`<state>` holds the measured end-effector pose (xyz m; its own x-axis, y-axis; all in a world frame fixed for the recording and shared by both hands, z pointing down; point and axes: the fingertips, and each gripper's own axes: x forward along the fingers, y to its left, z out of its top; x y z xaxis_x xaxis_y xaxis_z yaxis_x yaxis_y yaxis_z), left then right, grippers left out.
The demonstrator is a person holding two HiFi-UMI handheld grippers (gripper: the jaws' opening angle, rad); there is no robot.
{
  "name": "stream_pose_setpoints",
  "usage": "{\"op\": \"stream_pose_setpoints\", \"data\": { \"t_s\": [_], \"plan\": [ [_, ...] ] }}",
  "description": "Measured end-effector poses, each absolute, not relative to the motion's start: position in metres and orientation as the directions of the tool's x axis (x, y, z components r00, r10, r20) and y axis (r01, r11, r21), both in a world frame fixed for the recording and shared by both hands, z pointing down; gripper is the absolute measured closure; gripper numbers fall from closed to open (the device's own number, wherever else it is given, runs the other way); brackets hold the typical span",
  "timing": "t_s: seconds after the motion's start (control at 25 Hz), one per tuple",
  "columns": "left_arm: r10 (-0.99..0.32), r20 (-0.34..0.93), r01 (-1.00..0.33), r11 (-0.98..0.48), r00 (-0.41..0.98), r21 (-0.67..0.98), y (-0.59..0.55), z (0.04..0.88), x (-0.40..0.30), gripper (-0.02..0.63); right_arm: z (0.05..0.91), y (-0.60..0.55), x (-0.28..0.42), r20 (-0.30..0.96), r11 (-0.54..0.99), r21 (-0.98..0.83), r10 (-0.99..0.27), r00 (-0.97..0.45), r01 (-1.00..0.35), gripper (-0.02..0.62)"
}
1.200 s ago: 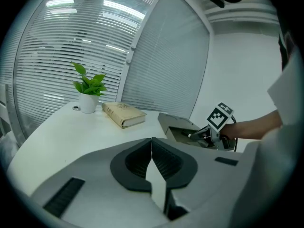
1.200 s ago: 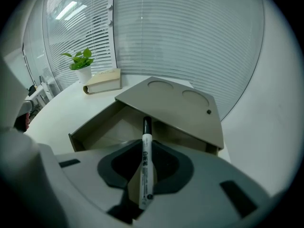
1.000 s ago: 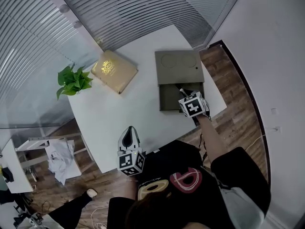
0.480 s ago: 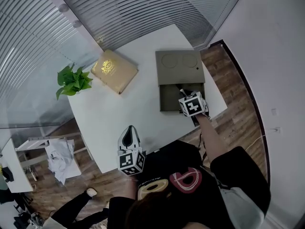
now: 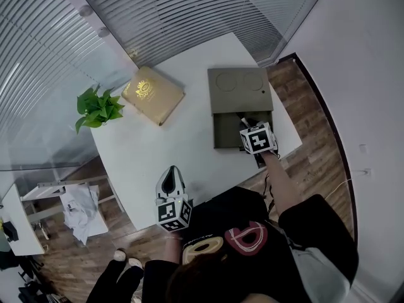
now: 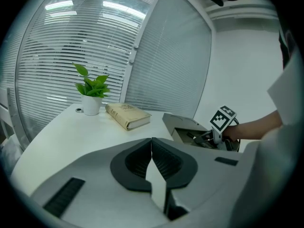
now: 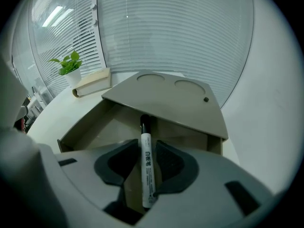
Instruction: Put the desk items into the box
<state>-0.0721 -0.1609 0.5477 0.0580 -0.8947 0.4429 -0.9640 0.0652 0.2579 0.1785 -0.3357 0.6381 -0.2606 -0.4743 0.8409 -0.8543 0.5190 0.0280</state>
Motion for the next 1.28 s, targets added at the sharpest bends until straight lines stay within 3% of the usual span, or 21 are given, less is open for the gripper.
{"op": "stream_pose_setpoints", "data": {
  "t_s": [0.48, 1.28],
  "plan": [
    [-0.894, 0.44, -0.963, 0.044, 0.081, 0.268, -0.16, 0.547, -0.072, 0.589, 0.623, -0.33, 0.171, 0.791, 0.491, -0.075, -0.501, -0.351, -0.868, 0.342],
    [-0.915, 0.36, -0.944, -0.058, 0.18, 0.325, -0.148, 0.525, -0.069, 0.589, 0.554, -0.279, 0.128, 0.577, 0.491, -0.146, -0.663, -0.477, -0.859, 0.333]
  ]
}}
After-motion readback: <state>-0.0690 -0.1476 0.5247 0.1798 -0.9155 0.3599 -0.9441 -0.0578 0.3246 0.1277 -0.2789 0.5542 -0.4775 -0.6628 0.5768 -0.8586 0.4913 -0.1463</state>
